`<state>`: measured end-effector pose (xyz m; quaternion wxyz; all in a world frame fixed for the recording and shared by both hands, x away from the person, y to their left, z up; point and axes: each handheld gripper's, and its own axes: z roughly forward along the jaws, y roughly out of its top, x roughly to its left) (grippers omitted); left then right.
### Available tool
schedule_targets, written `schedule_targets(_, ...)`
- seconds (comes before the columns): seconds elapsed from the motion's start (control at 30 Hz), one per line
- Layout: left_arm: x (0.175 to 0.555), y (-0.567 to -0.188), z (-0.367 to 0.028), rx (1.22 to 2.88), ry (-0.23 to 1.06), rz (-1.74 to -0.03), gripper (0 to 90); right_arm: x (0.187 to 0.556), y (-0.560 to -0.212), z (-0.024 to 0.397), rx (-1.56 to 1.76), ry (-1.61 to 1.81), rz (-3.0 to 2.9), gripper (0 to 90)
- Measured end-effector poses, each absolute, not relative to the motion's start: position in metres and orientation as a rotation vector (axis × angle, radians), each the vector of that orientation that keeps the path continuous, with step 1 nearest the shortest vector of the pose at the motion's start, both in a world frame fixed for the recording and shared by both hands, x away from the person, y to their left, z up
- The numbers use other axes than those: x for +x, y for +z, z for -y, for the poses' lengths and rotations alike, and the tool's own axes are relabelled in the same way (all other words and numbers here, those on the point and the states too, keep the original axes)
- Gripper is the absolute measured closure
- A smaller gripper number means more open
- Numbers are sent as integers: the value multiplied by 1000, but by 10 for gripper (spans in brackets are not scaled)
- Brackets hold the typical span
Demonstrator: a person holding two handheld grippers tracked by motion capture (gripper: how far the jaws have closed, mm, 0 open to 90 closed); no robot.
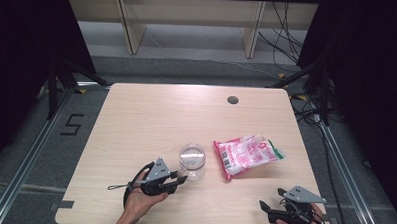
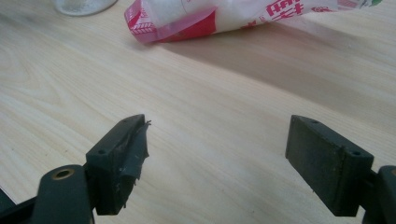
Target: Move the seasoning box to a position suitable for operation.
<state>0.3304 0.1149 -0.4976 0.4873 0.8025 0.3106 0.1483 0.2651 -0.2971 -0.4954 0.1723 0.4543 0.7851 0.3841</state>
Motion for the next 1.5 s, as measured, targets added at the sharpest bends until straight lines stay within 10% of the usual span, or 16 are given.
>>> schedule_targets(1.5,385,-500,-109,1945,526,-842,745,270,-498,298,1269,1076,-2256,219)
